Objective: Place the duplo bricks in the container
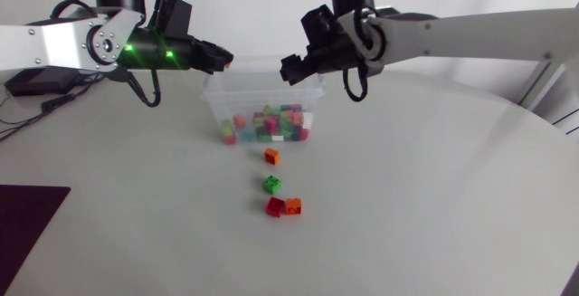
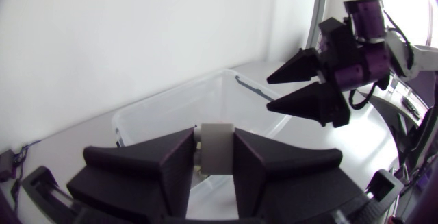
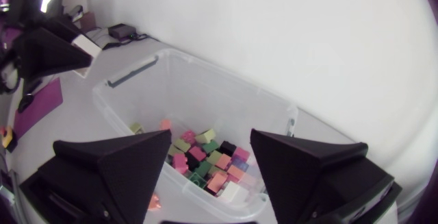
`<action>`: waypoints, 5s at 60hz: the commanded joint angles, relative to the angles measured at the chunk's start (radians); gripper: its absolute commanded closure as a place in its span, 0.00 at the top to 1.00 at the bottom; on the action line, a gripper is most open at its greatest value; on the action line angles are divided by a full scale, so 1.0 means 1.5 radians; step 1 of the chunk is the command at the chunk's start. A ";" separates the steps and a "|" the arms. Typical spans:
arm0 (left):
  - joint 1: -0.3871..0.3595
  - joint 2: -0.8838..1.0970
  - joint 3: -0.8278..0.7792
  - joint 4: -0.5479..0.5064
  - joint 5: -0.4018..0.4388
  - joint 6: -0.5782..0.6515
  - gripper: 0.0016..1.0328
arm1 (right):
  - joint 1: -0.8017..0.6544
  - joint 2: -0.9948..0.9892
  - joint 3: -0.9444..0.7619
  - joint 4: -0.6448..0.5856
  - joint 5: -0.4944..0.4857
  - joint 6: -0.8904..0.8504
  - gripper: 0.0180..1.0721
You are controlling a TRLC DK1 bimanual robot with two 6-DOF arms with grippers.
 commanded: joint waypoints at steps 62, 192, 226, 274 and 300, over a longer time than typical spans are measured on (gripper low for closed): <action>-0.035 0.035 0.038 -0.196 -0.035 0.199 0.94 | 0.083 -0.163 -0.322 -0.251 -0.124 -0.318 0.86; -0.184 0.344 0.167 -0.500 -0.039 0.884 0.89 | 0.078 -0.268 -0.383 -0.386 -0.123 -0.390 0.05; -0.186 0.372 0.180 -0.545 -0.054 0.877 0.15 | 0.042 -0.322 -0.291 -0.419 -0.140 -0.366 0.05; -0.029 0.075 0.085 -0.602 0.135 0.725 0.14 | -0.005 -0.059 -0.045 -0.119 -0.150 -0.101 0.05; 0.010 0.040 0.115 -0.376 0.190 0.455 0.15 | -0.002 0.075 0.072 -0.017 -0.110 -0.047 0.06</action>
